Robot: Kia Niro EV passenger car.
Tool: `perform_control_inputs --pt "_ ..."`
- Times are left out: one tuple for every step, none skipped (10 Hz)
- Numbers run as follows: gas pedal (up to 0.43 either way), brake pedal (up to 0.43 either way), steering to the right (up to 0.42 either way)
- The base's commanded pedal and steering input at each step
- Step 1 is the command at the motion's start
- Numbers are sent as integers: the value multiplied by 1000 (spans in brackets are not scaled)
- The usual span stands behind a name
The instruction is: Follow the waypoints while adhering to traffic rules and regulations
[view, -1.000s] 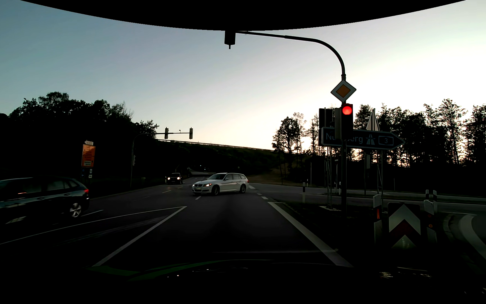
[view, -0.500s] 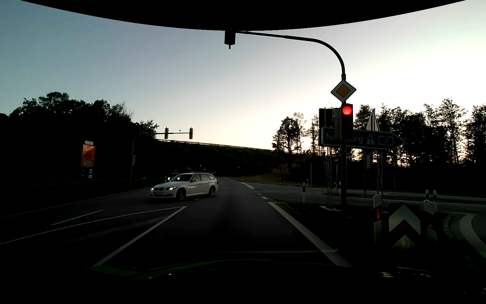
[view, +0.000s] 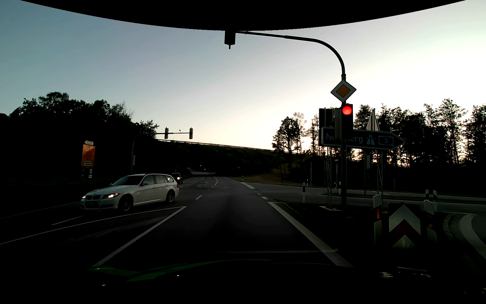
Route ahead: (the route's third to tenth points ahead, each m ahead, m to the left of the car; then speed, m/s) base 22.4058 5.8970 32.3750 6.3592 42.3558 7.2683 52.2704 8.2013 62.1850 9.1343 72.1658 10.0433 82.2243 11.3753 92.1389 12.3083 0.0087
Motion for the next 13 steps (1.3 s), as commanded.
perform_control_inputs --pt "0 232 -11" --pt "0 232 -11" --pt "0 232 -12" --pt "0 232 -12" --pt "0 232 -11" --pt "0 232 -11" --pt "0 232 -12" --pt "0 232 -11" --pt "0 232 -11" --pt "0 232 -12" --pt "0 232 -11" --pt "0 232 -12" --pt "0 232 -11"
